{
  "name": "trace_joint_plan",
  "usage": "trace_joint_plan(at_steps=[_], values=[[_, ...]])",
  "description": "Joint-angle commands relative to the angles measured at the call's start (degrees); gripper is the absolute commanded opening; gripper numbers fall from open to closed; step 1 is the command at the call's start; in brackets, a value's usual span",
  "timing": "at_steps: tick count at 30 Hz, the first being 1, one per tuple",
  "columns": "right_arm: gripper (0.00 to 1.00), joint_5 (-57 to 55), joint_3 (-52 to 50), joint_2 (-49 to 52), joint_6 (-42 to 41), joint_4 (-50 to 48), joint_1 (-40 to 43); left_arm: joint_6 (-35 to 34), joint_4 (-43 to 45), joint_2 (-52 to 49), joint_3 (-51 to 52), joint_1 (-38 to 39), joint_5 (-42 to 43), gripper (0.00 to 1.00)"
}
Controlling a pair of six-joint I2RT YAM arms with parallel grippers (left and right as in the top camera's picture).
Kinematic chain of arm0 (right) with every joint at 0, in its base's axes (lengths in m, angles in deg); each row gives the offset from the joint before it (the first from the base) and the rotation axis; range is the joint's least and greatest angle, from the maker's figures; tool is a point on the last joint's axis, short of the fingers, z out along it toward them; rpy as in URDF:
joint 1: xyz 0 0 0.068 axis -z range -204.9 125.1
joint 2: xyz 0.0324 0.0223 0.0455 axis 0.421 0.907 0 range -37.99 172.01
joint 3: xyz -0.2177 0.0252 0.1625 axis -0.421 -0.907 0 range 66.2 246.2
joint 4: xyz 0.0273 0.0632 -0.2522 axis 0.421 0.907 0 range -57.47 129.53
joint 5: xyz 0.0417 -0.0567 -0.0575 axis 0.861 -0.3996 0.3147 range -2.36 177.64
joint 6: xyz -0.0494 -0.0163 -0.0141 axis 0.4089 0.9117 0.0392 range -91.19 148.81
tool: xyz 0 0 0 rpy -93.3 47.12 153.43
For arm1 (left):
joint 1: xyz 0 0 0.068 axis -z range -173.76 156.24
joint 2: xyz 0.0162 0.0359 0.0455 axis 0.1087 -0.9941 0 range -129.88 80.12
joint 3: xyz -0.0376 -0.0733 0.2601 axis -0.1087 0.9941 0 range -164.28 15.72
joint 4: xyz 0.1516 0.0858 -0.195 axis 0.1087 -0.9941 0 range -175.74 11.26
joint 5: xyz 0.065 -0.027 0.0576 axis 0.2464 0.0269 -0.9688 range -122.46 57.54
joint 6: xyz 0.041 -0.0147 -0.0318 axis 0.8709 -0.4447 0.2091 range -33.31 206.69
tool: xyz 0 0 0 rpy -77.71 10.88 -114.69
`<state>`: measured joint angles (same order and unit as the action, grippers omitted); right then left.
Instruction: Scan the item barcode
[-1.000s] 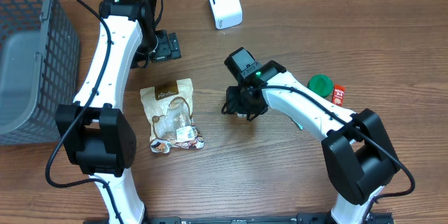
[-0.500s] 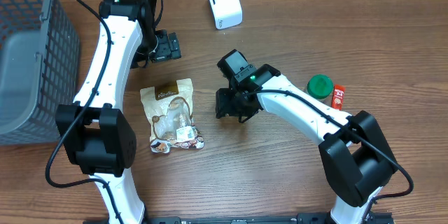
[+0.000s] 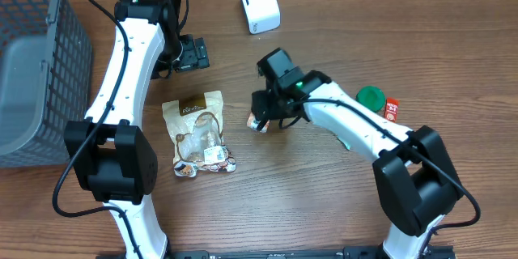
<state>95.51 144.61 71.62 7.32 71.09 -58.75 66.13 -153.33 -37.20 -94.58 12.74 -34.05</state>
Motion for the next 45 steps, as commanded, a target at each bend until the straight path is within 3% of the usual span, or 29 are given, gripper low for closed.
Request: trace_joint_plan(at_steps=[1,16,34,45], values=[[0.49,-1.0,1.5,-2.1,2.6,-1.7,1.6,0.9,0.1,0.0,-0.8,-0.1,-0.3,1.0],[0.47,-0.9,0.6,-2.1,15.8,-2.6,2.1,0.9,0.1,0.0,-0.8,-0.1,-0.3,1.0],[0.47,-0.9,-2.3,3.8,20.1,-6.6,2.2,0.9,0.1,0.0,-0.8,-0.1,-0.3,1.0],[0.43,-0.9,-2.3,6.0,20.1,-5.9,2.2,0.9,0.1,0.0,-0.8,-0.1,-0.3,1.0]])
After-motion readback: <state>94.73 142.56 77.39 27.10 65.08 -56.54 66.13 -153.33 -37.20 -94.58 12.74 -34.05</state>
